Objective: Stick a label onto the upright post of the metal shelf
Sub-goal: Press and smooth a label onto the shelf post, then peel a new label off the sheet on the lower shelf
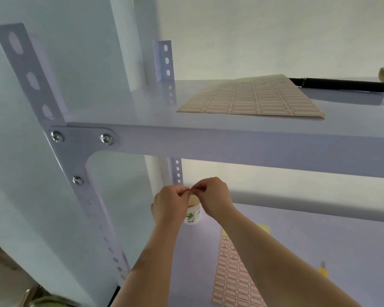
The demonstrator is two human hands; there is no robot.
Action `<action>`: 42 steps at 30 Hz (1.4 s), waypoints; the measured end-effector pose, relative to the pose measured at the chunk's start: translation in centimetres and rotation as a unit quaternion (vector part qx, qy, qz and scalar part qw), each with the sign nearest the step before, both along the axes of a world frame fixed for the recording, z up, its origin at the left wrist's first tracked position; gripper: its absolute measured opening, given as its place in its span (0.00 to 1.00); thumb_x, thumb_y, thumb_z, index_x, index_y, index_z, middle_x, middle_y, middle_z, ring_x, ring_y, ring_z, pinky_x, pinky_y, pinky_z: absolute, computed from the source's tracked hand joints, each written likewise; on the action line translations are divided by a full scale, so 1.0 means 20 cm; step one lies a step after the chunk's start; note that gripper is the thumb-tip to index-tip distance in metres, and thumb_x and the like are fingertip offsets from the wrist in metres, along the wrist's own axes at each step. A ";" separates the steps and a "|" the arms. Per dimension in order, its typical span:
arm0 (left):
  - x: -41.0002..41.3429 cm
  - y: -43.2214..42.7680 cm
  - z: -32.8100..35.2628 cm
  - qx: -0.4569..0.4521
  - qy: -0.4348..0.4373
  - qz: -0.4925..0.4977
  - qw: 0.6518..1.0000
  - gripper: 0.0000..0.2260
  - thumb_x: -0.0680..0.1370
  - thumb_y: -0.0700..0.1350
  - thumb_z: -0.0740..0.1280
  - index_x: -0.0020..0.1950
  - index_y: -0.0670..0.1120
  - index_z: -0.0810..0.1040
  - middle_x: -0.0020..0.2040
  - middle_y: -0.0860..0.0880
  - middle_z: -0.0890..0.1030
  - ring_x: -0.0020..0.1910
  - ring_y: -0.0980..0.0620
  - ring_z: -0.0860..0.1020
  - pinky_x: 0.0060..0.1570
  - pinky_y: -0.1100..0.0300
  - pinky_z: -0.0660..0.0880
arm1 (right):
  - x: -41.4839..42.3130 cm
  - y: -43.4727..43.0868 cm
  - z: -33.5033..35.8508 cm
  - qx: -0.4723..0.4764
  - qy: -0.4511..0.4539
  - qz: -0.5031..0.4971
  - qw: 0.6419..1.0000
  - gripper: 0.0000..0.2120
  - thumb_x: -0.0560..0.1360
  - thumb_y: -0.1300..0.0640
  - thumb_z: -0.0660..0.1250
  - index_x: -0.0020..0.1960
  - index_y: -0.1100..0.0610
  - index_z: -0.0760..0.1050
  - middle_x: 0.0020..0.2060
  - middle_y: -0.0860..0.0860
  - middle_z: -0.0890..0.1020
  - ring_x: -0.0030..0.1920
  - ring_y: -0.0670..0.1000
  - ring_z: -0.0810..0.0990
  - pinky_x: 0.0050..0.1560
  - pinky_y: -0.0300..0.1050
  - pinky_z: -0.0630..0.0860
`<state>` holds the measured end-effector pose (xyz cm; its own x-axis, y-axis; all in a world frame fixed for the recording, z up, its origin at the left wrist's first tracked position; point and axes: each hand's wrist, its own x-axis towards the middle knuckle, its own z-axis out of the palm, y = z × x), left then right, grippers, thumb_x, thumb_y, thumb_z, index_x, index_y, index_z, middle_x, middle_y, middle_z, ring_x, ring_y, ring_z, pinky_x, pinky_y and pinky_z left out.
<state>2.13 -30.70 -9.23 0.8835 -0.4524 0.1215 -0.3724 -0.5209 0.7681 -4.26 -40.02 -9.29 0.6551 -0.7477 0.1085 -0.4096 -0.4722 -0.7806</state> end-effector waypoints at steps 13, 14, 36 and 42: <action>-0.17 0.02 0.00 -0.069 -0.064 -0.087 0.992 0.10 0.81 0.42 0.62 0.53 0.50 0.84 0.47 0.57 0.82 0.47 0.55 0.79 0.44 0.63 0.71 | -0.37 -0.03 0.01 0.041 -0.063 -0.086 0.993 0.08 0.78 0.57 0.67 0.50 0.53 0.85 0.39 0.43 0.84 0.40 0.48 0.80 0.48 0.46 0.78; -0.20 0.03 -0.01 -0.060 -0.059 -0.106 0.991 0.10 0.81 0.42 0.63 0.53 0.50 0.84 0.46 0.56 0.82 0.46 0.55 0.79 0.44 0.64 0.72 | -0.45 -0.04 -0.01 0.042 -0.050 -0.106 0.992 0.08 0.78 0.57 0.66 0.50 0.53 0.85 0.38 0.43 0.83 0.40 0.49 0.81 0.48 0.48 0.79; -0.53 -0.01 -0.25 0.117 0.057 -0.210 0.969 0.27 0.77 0.46 0.66 0.75 0.48 0.66 0.65 0.49 0.79 0.63 0.48 0.77 0.61 0.55 0.75 | -0.83 0.03 -0.26 0.210 -0.018 -0.265 0.941 0.16 0.74 0.63 0.71 0.61 0.55 0.76 0.44 0.52 0.85 0.44 0.55 0.86 0.50 0.56 0.83; -0.47 0.00 -0.23 0.072 0.096 -0.195 0.973 0.26 0.75 0.49 0.69 0.73 0.49 0.70 0.56 0.55 0.79 0.59 0.52 0.79 0.58 0.55 0.77 | -0.80 0.02 -0.23 0.245 -0.076 -0.251 0.933 0.04 0.77 0.63 0.69 0.48 0.61 0.83 0.39 0.57 0.88 0.43 0.59 0.87 0.50 0.58 0.84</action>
